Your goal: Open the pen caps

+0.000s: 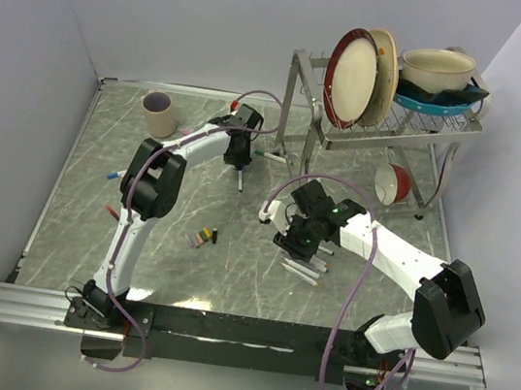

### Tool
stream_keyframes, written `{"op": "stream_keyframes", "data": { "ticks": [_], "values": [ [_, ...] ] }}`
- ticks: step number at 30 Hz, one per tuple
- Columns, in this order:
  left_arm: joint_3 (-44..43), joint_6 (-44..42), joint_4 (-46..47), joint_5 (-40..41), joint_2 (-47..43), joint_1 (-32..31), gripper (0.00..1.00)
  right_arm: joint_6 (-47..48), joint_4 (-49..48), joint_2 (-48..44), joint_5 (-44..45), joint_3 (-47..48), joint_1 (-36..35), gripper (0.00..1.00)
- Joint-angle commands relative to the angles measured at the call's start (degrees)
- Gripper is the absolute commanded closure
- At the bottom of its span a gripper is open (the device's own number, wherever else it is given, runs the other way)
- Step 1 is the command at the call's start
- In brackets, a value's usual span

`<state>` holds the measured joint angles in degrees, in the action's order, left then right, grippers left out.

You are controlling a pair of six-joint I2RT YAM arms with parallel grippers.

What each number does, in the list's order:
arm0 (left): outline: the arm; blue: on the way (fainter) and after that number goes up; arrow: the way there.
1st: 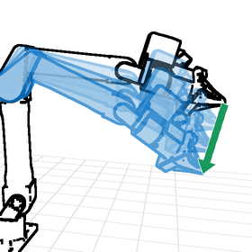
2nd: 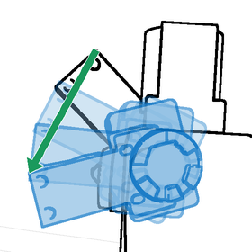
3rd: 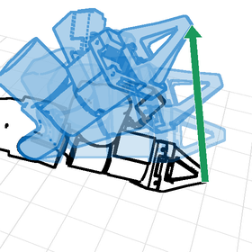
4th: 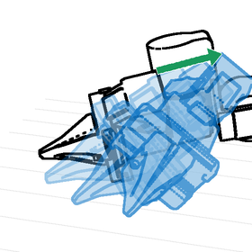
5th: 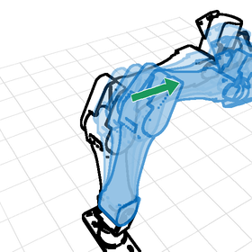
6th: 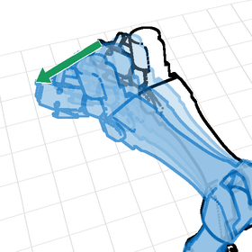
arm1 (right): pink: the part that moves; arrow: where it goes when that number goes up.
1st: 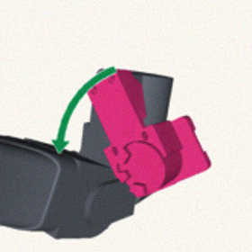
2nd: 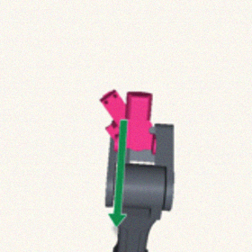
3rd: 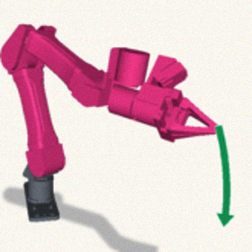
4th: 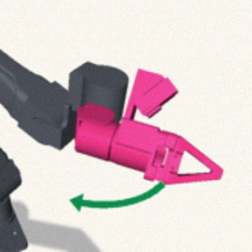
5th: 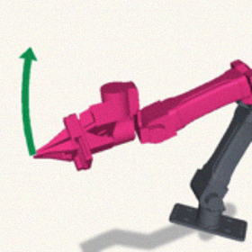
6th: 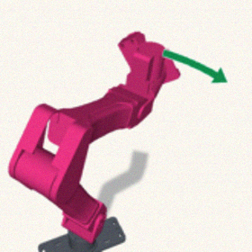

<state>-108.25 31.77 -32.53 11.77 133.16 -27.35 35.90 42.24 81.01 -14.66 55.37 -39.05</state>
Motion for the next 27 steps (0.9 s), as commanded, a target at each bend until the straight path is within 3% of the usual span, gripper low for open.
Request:
{"op": "stream_keyframes", "data": {
  "ticks": [1,7,8,11,20,22,27],
  "values": [
    [-1.09,-2.24,-4.29,2.81,3.42,-0.59,0.74,0.66,0.39,-2.0,-0.73,0.88,0.29,0.57],
    [1.54,-2.59,-5.79,5.89,2.19,-1.47,0.91,0.75,0.21,-2.52,-1.34,0.88,0.29,0.57],
    [2.77,-2.33,-4.92,5.72,1.32,-1.47,0.99,0.66,0.21,-2.61,-1.95,0.88,0.29,0.57],
    [10.4,-0.66,1.23,4.32,-5.44,-1.39,0.99,0.93,0.13,-3.75,-3.36,0.96,0.29,0.57],
    [55.27,10.59,40.85,-10.96,-43.22,-1.03,0.99,0.75,-5.32,-13.86,-13.47,-1.41,0.37,0.52],
    [61.81,12.86,51.27,-15.61,-51.49,-1.03,0.99,0.14,-7.25,-15.35,-15.3,-2.19,0.2,0.49],
    [79.83,18.75,64.42,-20.29,-67.84,-1.56,0.99,-2.15,-10.42,-17.91,-22.24,-3.52,0.37,0.39]
  ]
}}
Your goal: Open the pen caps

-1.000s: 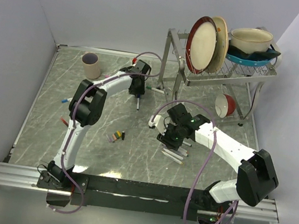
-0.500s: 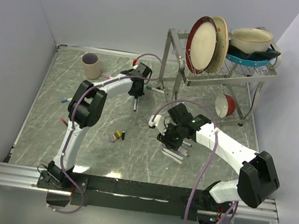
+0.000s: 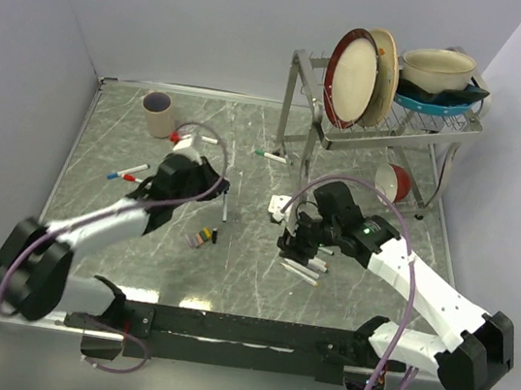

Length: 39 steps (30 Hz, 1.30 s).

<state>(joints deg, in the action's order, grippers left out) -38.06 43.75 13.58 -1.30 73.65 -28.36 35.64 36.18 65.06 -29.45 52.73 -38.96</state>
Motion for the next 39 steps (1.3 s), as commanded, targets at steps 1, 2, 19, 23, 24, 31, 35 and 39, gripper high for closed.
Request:
{"op": "stream_keyframes", "data": {
  "ticks": [1,2,19,23,24,31,35,39],
  "values": [
    [11.94,7.49,19.97,-7.75,-10.52,-0.82,0.99,-2.24,-4.45,-1.86,-8.94,-0.7,0.2,0.37],
    [15.88,8.02,22.69,-8.19,-15.07,-0.99,0.99,-2.85,-4.46,-1.43,-11.48,-0.35,0.11,0.37],
    [36.22,15.4,38.62,-0.9,-39.64,-6.62,0.99,-30.35,-13.94,16.06,-16.69,18.45,-5.77,0.36],
    [36.66,16.11,41.25,-0.9,-38.49,-7.06,0.99,-38.68,-15.61,20.63,-17.66,20.66,-7.18,0.36],
    [36.57,16.19,41.43,-0.81,-38.49,-7.23,0.99,-39.67,-16.84,21.94,-18.18,20.75,-7.44,0.36],
    [37.01,16.37,42.49,-0.02,-37.96,-8.11,0.99,-45.04,-19.57,25.47,-18.62,21.09,-9.73,0.5],
    [36.66,16.37,42.23,0.07,-37.09,-8.2,0.99,-45.31,-19.92,26.44,-20.38,21.01,-9.99,0.88],
    [35.78,15.76,39.69,0.07,-37.35,-8.2,0.85,-42.85,-17.48,25.74,-19.59,20.83,-10.08,1.0]
  ]
}}
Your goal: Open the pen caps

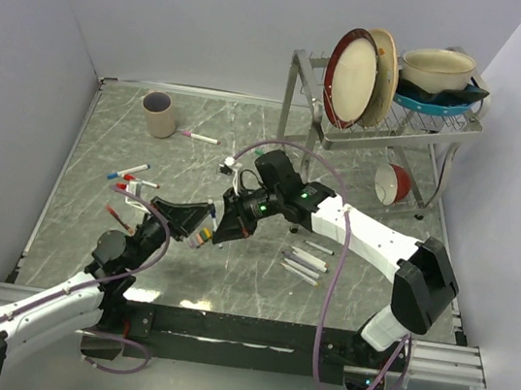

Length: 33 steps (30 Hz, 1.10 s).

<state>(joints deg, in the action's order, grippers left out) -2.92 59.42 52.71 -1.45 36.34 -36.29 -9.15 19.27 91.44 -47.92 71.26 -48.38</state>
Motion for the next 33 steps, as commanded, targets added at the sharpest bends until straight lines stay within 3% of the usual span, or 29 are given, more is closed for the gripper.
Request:
{"op": "stream_keyframes", "data": {
  "ticks": [1,4,5,12,15,19,21,22,23,26,28,30,31,33],
  "values": [
    [0.28,0.0,-2.32,0.31,-0.3,-0.27,0.66,5.16,0.5,-0.91,-0.95,2.47,-0.66,1.0],
    [-2.0,-1.58,-7.6,-0.3,-0.74,-0.27,0.47,12.71,5.5,-1.09,-2.43,3.61,-0.57,1.0],
    [-2.44,-2.02,-8.23,-0.57,-0.65,-0.27,0.45,13.36,6.04,-1.09,-3.05,3.71,-0.57,1.0],
    [-4.11,-4.04,-7.45,-4.6,1.89,-0.27,0.5,16.27,9.21,0.58,-6.48,5.29,-0.58,1.0],
    [-3.94,-4.92,-5.43,-7.07,2.68,-0.27,0.54,16.36,9.39,1.02,-5.87,5.2,-0.57,1.0],
    [-4.64,-6.07,-4.46,-9.79,4.44,-0.27,0.67,16.27,9.3,0.93,-5.69,5.2,-0.49,1.0],
    [-4.82,-6.42,-4.37,-10.5,4.88,-0.27,0.79,16.44,9.56,0.93,-5.61,5.2,-0.57,1.0],
    [-5.08,-6.59,-4.46,-10.41,4.71,-0.27,0.99,16.53,9.47,0.85,-5.69,5.03,-0.57,1.0],
    [-5.34,-6.68,-5.24,-10.24,4.45,-0.27,0.99,16.7,9.73,0.76,-5.78,4.85,-0.57,1.0],
    [-7.27,-8.78,-12.08,-5.86,0.5,-0.27,0.99,17.58,9.47,0.32,-5.69,2.66,-0.57,1.0],
    [-10.08,-10.98,-21.79,4.23,-4.75,-0.18,0.99,18.46,9.12,-0.12,-5.52,-0.59,-0.66,1.0],
    [-11.75,-13.27,-26.58,13.89,-8.19,-0.09,0.99,20.03,9.56,-1.0,-5.17,-3.22,-0.84,1.0],
    [-12.02,-13.8,-28.0,22.37,-10.91,0.08,0.99,20.39,9.82,-1.17,-4.56,-3.85,-1.01,1.0],
    [-12.29,-14.77,-29.07,26.66,-12.51,1.48,0.99,21.79,10.26,-2.23,-3.5,-5.08,-1.19,1.0]
  ]
}}
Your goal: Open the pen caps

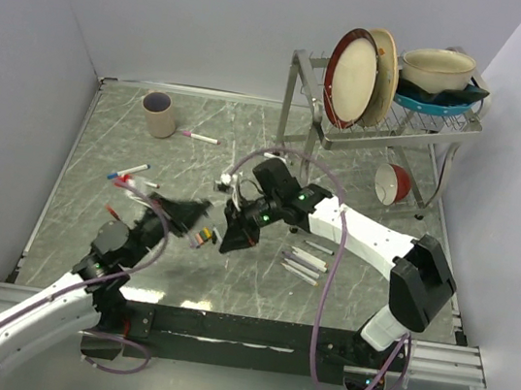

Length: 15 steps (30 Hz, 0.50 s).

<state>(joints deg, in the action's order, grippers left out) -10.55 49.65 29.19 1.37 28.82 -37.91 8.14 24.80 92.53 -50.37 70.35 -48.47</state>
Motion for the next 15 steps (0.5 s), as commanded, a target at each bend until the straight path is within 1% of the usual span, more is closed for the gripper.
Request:
{"op": "stream_keyframes", "data": {
  "ticks": [1,4,5,7,8,10,11,12,14,15],
  "values": [
    [-4.75,-5.09,-5.72,24.73,-5.44,3.98,0.99,4.86,5.0,-3.41,-0.96,-4.34,-1.1,1.0],
    [-5.36,-3.25,-5.64,22.55,-3.69,8.28,0.99,5.92,5.7,-4.02,0.62,-4.61,-1.1,1.0],
    [-5.36,-2.02,-5.37,20.63,-3.07,8.73,0.99,6.18,6.22,-3.94,1.75,-4.52,-1.19,1.0],
    [-5.45,-1.22,-5.63,19.29,-1.49,9.26,0.99,8.37,7.45,-3.94,4.04,-3.99,-1.28,1.0],
    [-5.45,-0.44,-6.16,18.59,-1.14,9.26,0.99,9.69,9.29,-3.94,7.18,-3.29,-1.28,1.0],
    [-5.54,0.53,-8.79,18.24,-0.61,9.26,0.99,14.34,11.75,-3.76,10.1,-2.67,-1.19,1.0],
    [-5.54,1.76,-10.37,18.32,-0.61,9.26,0.99,16.19,14.55,-3.76,11.86,-2.5,-1.28,1.0],
    [-5.54,2.55,-13.34,18.41,-0.52,9.35,0.99,19.51,15.62,-3.67,14.57,-2.84,-1.28,1.0],
    [-5.28,4.83,-16.43,18.32,-0.17,9.35,0.99,21.12,16.07,-4.29,17.92,-5.38,-1.37,1.0],
    [-4.93,5.71,-17.58,17.54,0.01,9.35,0.99,22.52,15.99,-4.64,20.98,-6.35,-1.28,1.0]
  ]
}}
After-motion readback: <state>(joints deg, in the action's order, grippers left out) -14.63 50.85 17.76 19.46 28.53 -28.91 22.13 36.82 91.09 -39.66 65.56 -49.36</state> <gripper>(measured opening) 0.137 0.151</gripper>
